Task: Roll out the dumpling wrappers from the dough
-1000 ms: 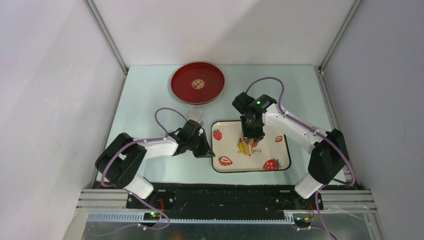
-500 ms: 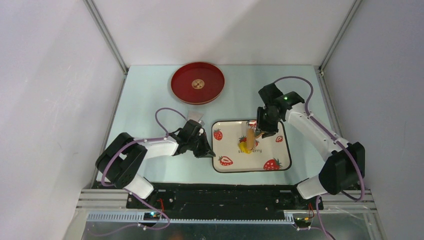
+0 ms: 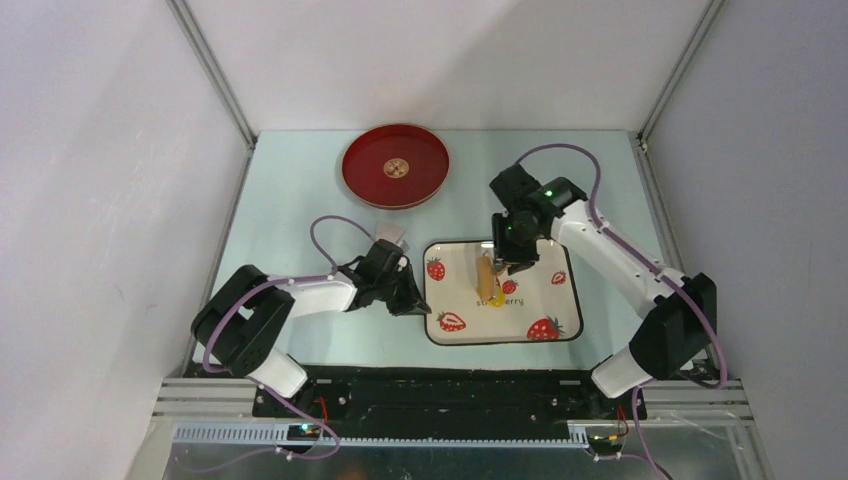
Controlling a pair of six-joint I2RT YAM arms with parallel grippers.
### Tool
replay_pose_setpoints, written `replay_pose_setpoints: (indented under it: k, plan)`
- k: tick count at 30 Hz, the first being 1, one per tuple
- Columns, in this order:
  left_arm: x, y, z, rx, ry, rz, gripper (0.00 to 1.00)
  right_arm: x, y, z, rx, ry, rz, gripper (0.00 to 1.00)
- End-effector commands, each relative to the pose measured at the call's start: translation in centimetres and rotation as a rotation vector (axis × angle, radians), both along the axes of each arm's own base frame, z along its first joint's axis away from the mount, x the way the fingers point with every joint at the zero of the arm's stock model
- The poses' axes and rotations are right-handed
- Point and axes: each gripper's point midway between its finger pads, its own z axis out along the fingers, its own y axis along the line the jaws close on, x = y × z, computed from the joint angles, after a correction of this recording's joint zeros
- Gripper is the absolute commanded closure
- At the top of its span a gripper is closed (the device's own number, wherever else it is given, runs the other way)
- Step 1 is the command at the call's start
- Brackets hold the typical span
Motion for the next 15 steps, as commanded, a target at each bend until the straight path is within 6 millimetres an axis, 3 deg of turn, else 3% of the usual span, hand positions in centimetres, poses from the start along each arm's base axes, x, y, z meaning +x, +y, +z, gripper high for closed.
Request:
replay_pose_setpoints:
  k: [1, 15]
  plan:
    - [-1.8, 2.2, -3.0, 0.126, 0.071, 0.009, 1.00, 0.6, 1.4, 0.9, -0.025, -0.037, 0.035, 1.00]
    - [-1.8, 2.2, -3.0, 0.126, 0.071, 0.008, 1.00, 0.3, 1.1, -1.4, -0.113, 0.000, 0.040, 1.00]
